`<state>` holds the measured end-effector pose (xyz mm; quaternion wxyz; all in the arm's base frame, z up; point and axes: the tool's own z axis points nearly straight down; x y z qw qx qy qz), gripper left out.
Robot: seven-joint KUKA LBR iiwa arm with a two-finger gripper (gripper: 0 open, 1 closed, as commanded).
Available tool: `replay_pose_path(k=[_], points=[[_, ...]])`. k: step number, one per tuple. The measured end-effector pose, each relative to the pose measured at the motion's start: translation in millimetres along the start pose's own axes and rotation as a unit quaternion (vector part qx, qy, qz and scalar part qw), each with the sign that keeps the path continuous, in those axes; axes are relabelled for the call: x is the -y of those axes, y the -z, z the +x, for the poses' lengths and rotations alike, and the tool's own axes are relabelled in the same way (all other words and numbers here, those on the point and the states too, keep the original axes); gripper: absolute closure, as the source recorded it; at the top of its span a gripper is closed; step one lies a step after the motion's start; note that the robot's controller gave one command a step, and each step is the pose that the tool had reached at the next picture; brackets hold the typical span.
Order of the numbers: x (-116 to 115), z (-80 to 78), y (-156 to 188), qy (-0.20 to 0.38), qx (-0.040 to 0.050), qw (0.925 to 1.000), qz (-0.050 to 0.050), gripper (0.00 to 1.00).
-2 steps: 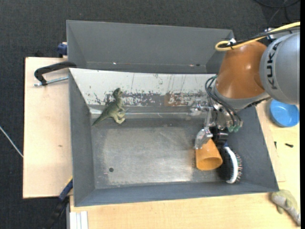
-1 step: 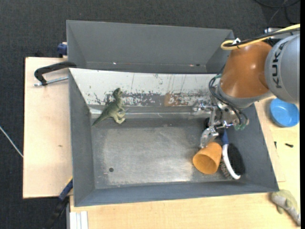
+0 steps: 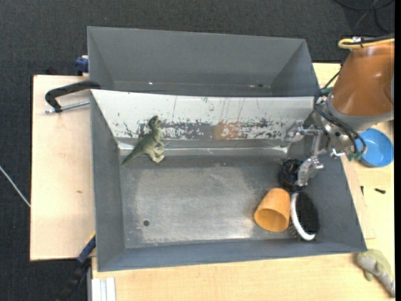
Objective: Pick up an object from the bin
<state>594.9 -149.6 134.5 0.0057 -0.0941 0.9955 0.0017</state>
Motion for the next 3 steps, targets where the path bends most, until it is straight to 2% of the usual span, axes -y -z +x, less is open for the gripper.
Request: replay_pose_path(k=[1, 2, 3], points=[[-4, 12.3, -21, 0.051, 0.0017, 0.9987, 0.003, 0.00], [-19, 11.6, -36, 0.174, 0.0084, 0.9847, 0.006, 0.00], [-19, 13.1, -37, 0.174, 0.0042, 0.9847, 0.004, 1.00]])
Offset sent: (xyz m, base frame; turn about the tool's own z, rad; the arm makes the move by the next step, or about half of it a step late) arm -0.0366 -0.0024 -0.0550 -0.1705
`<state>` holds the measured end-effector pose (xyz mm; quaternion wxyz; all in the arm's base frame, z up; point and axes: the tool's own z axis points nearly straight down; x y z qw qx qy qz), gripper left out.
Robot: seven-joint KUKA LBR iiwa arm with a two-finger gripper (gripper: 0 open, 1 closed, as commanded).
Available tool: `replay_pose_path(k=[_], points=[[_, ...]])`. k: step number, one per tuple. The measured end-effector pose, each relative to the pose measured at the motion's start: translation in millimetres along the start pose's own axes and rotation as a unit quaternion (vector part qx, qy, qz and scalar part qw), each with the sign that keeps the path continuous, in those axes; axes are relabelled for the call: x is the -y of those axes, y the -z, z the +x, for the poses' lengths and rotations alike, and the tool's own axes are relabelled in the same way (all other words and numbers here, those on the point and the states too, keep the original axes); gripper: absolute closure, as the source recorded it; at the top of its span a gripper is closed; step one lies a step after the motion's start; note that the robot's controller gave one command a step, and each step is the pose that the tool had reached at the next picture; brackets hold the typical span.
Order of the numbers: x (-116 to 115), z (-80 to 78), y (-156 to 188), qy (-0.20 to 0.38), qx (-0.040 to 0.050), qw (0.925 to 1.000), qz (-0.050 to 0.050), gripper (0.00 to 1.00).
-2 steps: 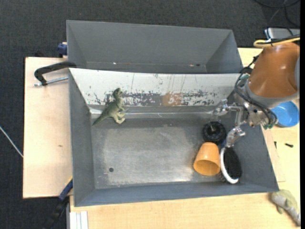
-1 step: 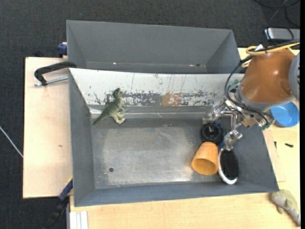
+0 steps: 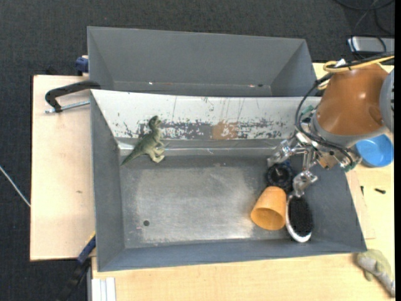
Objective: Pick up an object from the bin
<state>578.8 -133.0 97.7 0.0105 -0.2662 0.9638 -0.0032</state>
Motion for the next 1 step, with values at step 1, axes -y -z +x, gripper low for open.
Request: replay_pose_path(k=[1], points=[[23.0, -22.1, 204.2, 0.114, -0.0023, 0.9935, -0.001, 1.00]])
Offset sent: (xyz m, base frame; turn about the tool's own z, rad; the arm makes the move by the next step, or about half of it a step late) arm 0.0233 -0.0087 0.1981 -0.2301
